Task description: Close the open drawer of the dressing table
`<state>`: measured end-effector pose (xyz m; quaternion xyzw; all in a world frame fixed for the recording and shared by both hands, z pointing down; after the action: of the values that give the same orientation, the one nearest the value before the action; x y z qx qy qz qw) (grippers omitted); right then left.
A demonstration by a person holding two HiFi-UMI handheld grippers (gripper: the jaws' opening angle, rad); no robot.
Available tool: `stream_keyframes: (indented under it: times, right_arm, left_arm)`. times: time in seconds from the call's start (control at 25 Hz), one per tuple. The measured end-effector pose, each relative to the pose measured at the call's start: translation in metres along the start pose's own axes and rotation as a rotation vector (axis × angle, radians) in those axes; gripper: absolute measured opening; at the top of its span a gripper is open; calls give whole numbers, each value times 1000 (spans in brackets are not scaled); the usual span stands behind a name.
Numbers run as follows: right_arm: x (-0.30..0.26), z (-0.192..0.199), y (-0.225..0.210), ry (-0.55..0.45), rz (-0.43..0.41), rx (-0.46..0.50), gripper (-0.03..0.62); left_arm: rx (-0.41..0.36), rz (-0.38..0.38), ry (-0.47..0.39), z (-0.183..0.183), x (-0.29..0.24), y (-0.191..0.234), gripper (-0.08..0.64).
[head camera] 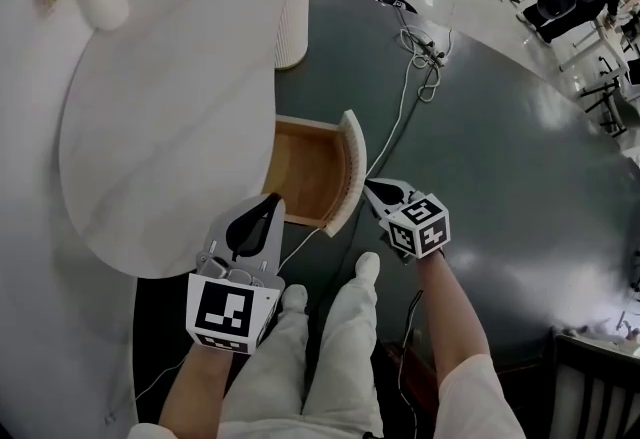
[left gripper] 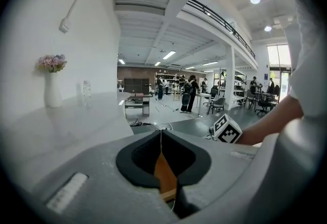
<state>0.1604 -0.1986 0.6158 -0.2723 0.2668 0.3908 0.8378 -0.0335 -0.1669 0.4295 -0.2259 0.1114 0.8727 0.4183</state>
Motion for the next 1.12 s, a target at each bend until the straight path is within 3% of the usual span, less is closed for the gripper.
stream_keyframes:
  times: [0.44, 1.12]
  right_arm:
    - [-3, -2, 4, 1, 16, 11, -5]
    - [-36, -25, 30, -32, -45, 36, -5]
  left_arm:
    - [-15, -49, -24, -7, 2, 20, 18]
    - [-17, -108, -15, -3, 8, 50, 18]
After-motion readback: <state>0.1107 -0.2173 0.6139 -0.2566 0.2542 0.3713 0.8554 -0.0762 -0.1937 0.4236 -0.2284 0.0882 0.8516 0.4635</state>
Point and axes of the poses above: the fingertips, and each gripper's own axes: x backward along the fingers, y to its left, z out of its underside, the point moved 4 cm from there along x, backward along the fingers, and after that the axes turned 7 degrees about y, right-handed, at the moved point
